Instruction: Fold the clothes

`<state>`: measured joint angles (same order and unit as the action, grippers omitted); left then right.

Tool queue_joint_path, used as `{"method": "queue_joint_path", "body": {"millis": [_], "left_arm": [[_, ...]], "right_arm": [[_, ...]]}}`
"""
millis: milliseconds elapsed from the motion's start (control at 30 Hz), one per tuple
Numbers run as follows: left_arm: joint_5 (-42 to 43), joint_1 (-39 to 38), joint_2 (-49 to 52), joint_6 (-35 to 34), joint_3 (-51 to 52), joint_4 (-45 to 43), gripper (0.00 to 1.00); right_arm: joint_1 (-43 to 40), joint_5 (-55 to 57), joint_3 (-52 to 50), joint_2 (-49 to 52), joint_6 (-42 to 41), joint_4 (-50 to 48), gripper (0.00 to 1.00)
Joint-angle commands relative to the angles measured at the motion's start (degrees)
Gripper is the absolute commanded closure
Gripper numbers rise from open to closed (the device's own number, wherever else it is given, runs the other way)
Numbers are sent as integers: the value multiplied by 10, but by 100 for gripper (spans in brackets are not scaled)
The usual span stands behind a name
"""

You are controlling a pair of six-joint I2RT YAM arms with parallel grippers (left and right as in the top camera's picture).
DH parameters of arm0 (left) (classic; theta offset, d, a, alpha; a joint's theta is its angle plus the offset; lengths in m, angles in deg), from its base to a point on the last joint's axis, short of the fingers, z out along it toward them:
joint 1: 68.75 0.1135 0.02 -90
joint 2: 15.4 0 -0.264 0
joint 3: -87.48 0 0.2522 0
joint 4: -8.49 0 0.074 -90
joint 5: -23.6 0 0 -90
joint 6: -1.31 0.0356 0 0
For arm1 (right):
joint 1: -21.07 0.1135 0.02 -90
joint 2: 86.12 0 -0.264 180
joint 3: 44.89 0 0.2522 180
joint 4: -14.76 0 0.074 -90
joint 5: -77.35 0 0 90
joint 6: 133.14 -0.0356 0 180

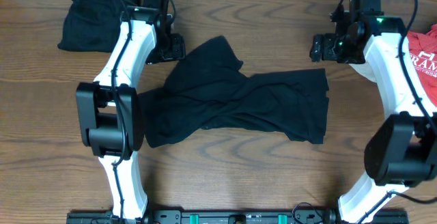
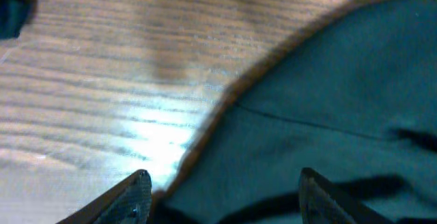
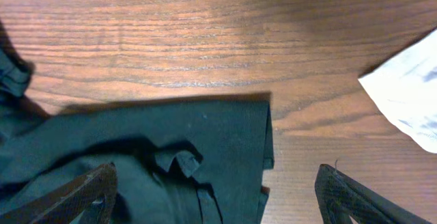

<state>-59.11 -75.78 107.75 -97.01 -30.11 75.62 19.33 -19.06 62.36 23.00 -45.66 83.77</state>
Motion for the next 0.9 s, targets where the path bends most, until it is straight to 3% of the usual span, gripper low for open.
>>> {"method": "queue_joint_path", "body": {"millis": [0, 600, 700, 867], "left_arm": [[-3, -1, 10, 24, -1, -8, 31], [41, -1, 54, 66, -1, -42, 31], [41, -1, 63, 66, -1, -31, 31], [41, -1, 68, 66, 1, -29, 31]], "right_arm": [[-2, 2, -4, 35, -6, -8, 10], [-2, 6, -5, 91, 4, -41, 10], [-2, 6, -5, 91, 5, -31, 12], [-2, 6, -6, 91, 4, -25, 25]]}}
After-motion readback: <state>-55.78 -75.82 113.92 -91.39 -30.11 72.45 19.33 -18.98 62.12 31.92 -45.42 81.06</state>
